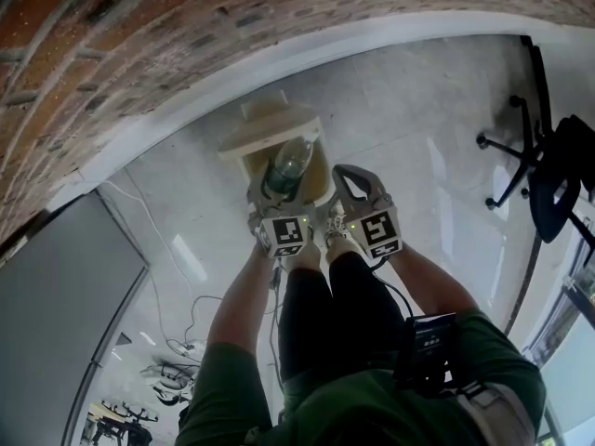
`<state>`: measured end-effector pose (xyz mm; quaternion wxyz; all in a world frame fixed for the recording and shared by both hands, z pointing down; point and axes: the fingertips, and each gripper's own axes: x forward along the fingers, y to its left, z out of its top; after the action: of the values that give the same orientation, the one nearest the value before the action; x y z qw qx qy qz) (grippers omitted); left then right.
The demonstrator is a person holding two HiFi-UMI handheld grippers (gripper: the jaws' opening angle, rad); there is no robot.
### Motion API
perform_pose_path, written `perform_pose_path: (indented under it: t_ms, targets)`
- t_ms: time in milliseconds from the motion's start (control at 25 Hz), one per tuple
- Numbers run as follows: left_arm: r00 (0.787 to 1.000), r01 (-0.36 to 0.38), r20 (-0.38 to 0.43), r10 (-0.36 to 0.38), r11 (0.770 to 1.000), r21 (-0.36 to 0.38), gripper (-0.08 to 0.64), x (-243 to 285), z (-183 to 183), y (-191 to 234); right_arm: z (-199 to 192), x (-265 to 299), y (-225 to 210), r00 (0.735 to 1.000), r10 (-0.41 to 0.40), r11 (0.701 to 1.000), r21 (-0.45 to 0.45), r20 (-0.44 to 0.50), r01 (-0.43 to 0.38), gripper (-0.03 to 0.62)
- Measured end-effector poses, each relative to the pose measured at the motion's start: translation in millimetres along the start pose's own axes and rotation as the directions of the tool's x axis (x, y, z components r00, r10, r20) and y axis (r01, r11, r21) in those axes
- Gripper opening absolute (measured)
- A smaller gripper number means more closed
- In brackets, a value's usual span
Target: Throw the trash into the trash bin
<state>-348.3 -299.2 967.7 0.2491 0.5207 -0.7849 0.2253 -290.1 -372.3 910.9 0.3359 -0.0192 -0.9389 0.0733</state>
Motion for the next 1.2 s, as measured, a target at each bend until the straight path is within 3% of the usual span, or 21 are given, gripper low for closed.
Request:
perform_pose_path:
  t_ms: [360, 600, 1040, 1200]
  targets:
    - [0.994, -0.059, -0.096, 0.058, 0.998, -0.008, 0.341, 16, -35, 1, -13, 3, -5, 1.0, -0.004, 1.0, -0.001, -0.018, 0.004, 0.003]
    - [0.991, -0.039, -0.126, 0.038, 0.999, -0.007, 0.371, 19, -41, -4, -14, 5, -2, 1.0, -0.003, 1.0, 0.0, -0.023, 0.003, 0.003]
    - [0.991, -0.026, -0.132, 0.018, 0.998, -0.054, 0.371, 4, -38, 2, -8, 1, 4, 0.999, -0.01, 1.0, 0.007, -0.035, 0.01, 0.003]
    - [0.996, -0.038, -0.087, 0.03, 0.995, -0.096, 0.3, -17, -19, 13, 6, -6, 10, 0.999, -0.011, 1.0, 0.011, -0.031, 0.011, 0.003]
